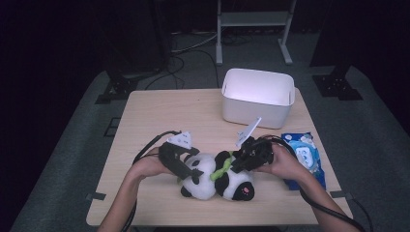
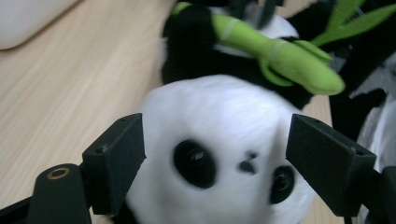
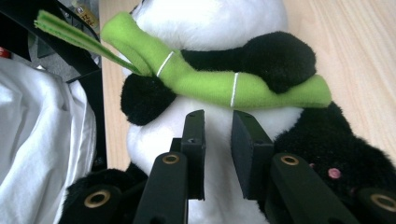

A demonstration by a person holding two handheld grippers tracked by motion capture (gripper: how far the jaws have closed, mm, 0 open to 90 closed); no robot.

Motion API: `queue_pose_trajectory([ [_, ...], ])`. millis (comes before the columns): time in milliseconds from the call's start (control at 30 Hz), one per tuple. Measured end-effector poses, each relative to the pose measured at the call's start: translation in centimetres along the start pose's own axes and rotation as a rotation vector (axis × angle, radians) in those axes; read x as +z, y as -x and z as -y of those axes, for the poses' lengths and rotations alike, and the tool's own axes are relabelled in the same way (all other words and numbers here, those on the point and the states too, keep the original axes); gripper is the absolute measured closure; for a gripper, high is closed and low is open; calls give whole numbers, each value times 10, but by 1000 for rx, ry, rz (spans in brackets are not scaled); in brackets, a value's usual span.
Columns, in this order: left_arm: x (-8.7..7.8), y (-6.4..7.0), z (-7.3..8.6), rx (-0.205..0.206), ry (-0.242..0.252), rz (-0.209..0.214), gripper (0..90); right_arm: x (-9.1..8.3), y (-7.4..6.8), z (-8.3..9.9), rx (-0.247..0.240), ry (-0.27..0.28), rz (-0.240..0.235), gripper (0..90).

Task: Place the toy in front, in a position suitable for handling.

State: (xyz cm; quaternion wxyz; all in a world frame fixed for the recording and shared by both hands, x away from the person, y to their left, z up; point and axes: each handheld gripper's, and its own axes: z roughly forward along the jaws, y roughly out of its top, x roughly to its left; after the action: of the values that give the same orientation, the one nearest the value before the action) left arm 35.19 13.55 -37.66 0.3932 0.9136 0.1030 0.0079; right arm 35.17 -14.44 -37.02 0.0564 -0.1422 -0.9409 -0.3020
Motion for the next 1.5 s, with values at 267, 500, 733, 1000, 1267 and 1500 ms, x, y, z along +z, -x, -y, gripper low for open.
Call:
queue_pose_trajectory([
  [267,12,-5,14,-59,40,50,184,0,-8,3,-12,-19,-5,741],
  [500,21,-2,12,-58,65,66,184,-4,-10,11,-2,-17,-8,741],
  [733,29,6,5,-43,55,84,184,-10,-11,23,12,-15,-17,741],
  [1000,25,10,3,-15,57,50,183,-13,-13,26,14,1,-14,711],
  [1267,10,10,4,-10,108,23,174,-16,-6,19,28,37,0,651],
  [1500,-16,4,13,-38,143,-47,154,-35,2,7,19,117,36,568],
])
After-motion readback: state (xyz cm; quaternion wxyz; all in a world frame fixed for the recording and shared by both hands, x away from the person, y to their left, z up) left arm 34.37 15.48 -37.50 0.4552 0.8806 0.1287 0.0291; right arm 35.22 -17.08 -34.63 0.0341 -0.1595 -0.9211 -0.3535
